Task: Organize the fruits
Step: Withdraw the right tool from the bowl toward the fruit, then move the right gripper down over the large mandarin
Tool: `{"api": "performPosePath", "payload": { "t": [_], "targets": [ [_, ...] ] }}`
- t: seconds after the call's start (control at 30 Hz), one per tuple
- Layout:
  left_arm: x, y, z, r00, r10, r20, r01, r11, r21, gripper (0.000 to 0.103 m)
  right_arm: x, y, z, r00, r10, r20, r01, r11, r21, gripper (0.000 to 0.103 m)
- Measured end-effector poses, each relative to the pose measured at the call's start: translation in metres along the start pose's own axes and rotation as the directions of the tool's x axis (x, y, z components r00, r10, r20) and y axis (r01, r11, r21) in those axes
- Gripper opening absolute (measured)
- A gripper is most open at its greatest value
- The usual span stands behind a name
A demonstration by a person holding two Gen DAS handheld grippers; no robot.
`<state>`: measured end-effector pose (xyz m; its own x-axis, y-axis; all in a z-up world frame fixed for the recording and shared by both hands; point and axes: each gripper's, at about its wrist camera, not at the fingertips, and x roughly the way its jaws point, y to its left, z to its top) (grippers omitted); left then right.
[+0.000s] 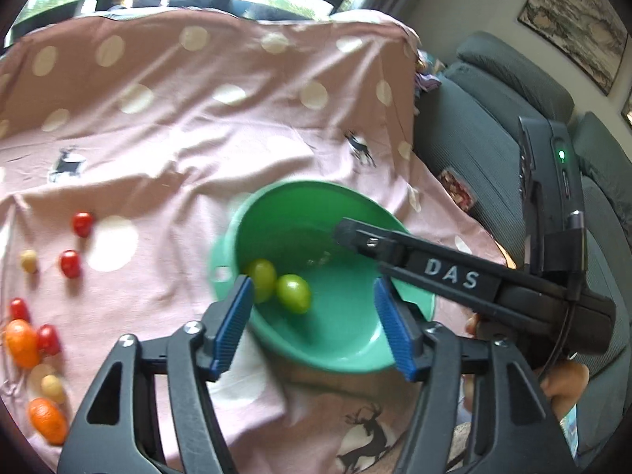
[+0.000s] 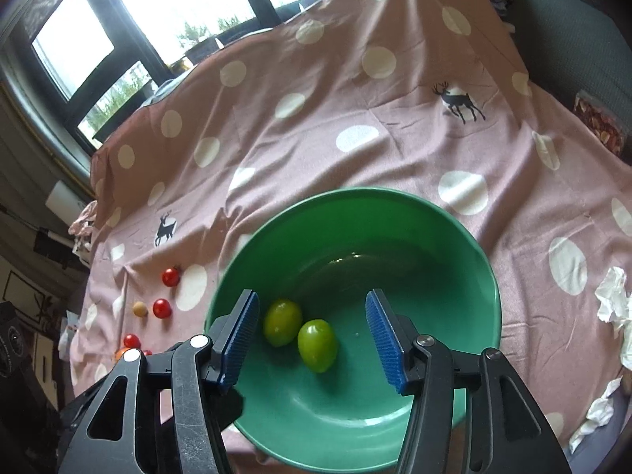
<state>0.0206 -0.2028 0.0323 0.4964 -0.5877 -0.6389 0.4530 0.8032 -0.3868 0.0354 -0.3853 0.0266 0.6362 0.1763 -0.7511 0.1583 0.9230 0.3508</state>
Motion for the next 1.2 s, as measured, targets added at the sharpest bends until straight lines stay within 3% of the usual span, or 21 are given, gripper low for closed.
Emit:
{"api": "performPosePath", "payload": {
  "t": [0.13,0.23,0.33,0.5,0.7,0.8,0.93,1.1,1.2],
  "targets": [
    [-0.041,0.033,-0.003,0.994,0.079,0.07,-0.075,0.995,-0.06,0.082,-0.007,0.021,-0.002,0.999,0.004,0.042,-0.002,0.999,-0.041,0.06],
    [-0.069,0.061,-0.007,0.981,0.158,0.109,-0.146,0.984,-0.105,0.083,-0.007,0.037,-0.004,0.998,0.009,0.059,-0.005,0.997,-0.073,0.06],
    [-0.091,0.092,-0.015,0.962,0.229,0.148,-0.206,0.966,-0.156,0.092,-0.004,0.054,-0.009,0.998,-0.012,0.066,0.019,0.993,-0.118,0.073],
    [-0.112,0.143,-0.033,0.919,0.355,0.174,-0.31,0.919,-0.243,0.093,0.004,0.084,-0.021,0.995,-0.006,0.1,0.027,0.979,-0.204,0.074],
    [-0.147,0.197,-0.048,0.889,0.411,0.202,-0.313,0.867,-0.388,0.093,0.013,0.12,-0.038,0.991,0.103,0.087,-0.075,0.957,-0.279,0.074],
    [-0.16,0.216,-0.052,0.876,0.434,0.212,-0.304,0.836,-0.456,0.093,0.024,0.144,-0.046,0.982,0.187,0.017,-0.174,0.938,-0.3,0.074],
    [-0.163,0.231,-0.056,0.883,0.425,0.199,-0.283,0.82,-0.497,0.091,0.053,0.184,-0.061,0.955,0.255,-0.149,-0.29,0.906,-0.309,0.074],
    [-0.161,0.242,-0.058,0.89,0.422,0.172,-0.279,0.804,-0.525,0.083,0.096,0.232,-0.083,0.922,0.236,-0.308,-0.34,0.873,-0.35,0.062],
    [-0.159,0.246,-0.059,0.903,0.398,0.164,-0.26,0.808,-0.528,0.07,0.121,0.245,-0.09,0.895,0.225,-0.386,-0.36,0.875,-0.323,0.055]
  ]
}}
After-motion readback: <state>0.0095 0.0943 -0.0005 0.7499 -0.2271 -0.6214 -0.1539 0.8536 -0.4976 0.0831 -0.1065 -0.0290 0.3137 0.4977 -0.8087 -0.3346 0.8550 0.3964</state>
